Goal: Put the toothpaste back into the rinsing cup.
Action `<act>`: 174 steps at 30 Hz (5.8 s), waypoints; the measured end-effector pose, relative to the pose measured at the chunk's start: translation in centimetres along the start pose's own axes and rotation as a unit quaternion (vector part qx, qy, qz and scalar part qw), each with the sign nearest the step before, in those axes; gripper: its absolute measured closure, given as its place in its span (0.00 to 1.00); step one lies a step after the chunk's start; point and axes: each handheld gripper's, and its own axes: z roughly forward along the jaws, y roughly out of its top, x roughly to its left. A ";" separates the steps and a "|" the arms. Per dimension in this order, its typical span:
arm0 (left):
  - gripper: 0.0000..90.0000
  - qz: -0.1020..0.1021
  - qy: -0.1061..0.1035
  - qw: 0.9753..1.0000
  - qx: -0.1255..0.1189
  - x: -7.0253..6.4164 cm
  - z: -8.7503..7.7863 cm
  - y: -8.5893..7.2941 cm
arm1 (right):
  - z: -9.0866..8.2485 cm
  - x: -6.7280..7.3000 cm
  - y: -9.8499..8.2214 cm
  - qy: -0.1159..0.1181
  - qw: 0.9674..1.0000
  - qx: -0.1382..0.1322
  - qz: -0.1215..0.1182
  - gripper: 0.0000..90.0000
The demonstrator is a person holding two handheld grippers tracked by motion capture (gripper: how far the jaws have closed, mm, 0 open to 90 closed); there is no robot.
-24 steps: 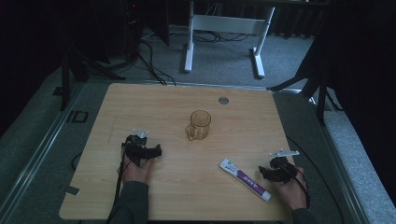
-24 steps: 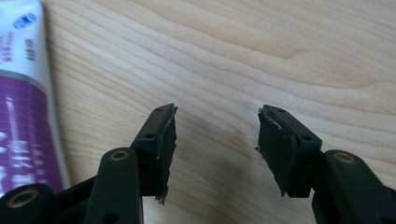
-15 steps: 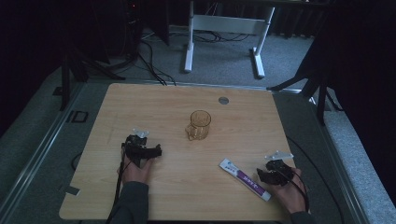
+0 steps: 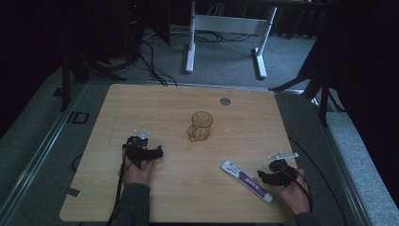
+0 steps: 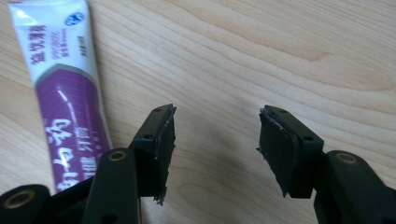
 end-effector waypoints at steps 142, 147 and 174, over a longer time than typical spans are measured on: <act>0.03 -0.001 0.001 1.000 0.000 0.0 0.0 0.0 | 0.4 6.1 5.8 0.080 0.960 0.209 -0.170 0.73; 0.03 -0.001 0.001 1.000 0.000 0.0 0.0 0.0 | 0.7 6.2 5.8 0.080 0.958 0.218 -0.170 0.72; 0.03 -0.001 0.001 1.000 0.000 0.0 0.0 0.0 | 2.4 6.2 6.3 0.092 0.951 0.250 -0.159 0.69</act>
